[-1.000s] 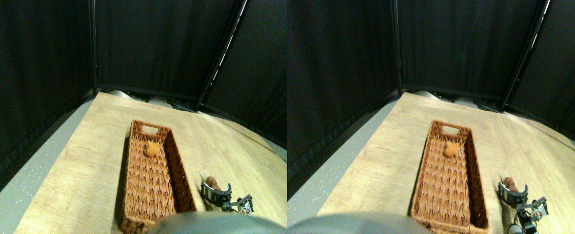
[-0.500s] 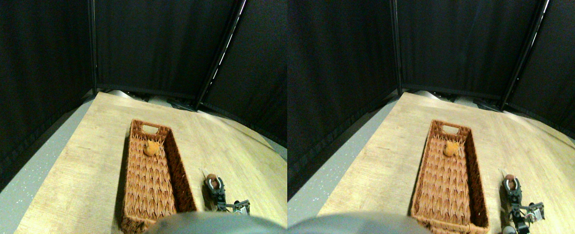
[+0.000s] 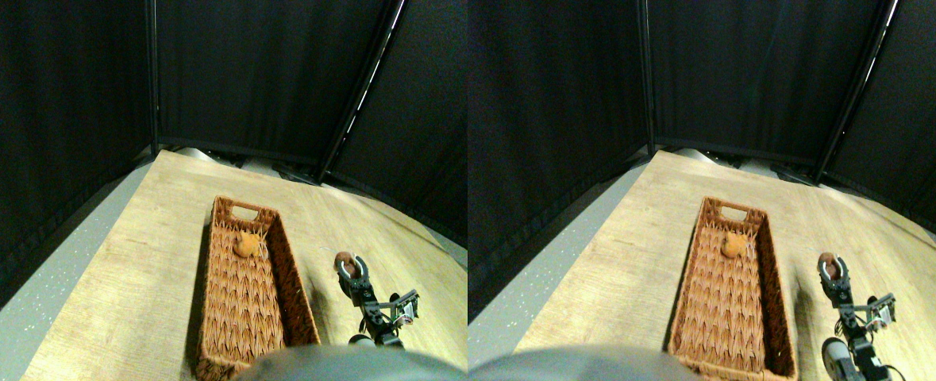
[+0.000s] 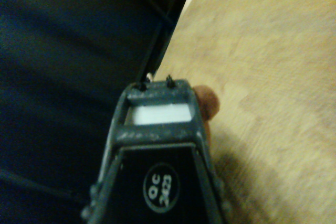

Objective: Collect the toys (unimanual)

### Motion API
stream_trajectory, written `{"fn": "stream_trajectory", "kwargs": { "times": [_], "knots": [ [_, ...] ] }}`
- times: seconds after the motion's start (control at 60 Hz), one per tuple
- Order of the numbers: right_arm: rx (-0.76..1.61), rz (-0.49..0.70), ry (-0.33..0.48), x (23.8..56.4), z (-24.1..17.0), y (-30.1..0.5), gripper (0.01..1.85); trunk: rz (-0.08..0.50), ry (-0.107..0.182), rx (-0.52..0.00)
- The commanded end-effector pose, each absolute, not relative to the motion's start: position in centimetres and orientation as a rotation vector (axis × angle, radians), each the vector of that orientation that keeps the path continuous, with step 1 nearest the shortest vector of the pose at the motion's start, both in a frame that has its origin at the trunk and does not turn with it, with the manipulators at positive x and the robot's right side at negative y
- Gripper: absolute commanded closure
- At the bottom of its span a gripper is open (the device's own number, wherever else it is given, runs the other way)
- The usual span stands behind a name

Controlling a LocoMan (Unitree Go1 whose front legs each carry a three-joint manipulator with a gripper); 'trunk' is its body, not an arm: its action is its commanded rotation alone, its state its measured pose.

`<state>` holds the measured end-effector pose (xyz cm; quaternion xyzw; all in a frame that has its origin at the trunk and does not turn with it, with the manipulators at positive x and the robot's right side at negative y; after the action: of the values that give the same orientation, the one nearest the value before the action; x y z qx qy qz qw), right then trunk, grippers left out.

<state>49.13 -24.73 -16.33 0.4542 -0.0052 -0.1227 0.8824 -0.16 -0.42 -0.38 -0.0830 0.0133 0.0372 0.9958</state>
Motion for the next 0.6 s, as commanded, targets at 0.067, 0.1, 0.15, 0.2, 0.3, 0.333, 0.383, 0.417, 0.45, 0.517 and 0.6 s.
{"fn": "stream_trajectory", "kwargs": {
  "times": [0.067,0.1,0.15,0.2,0.3,0.333,0.383,0.417,0.45,0.517,0.6],
  "knots": [
    [0.946,-0.139,-0.039,49.9,-13.5,-22.3,1.80,0.101,0.017,-0.211],
    [0.982,-0.140,-0.040,50.0,-13.2,-21.7,1.80,0.106,0.017,-0.215],
    [1.002,-0.119,-0.022,50.3,-12.8,-20.9,1.80,0.114,0.018,-0.222],
    [1.005,-0.116,-0.018,50.5,-12.7,-20.4,1.80,0.123,0.016,-0.228],
    [0.992,-0.067,0.016,51.1,-12.3,-19.5,1.80,0.145,0.011,-0.245],
    [1.003,-0.063,0.017,51.3,-12.1,-19.1,1.80,0.153,0.010,-0.251],
    [0.985,-0.047,0.017,51.4,-12.1,-18.6,1.80,0.162,0.008,-0.257],
    [0.987,-0.046,0.020,51.6,-12.0,-18.2,1.80,0.167,0.007,-0.262],
    [1.005,-0.028,0.051,51.9,-12.0,-17.7,1.80,0.171,0.006,-0.264],
    [0.997,-0.013,0.058,52.2,-11.9,-17.0,1.80,0.185,0.003,-0.277],
    [1.016,0.006,0.057,52.4,-11.8,-16.0,1.80,0.197,0.000,-0.288]
  ]
}}
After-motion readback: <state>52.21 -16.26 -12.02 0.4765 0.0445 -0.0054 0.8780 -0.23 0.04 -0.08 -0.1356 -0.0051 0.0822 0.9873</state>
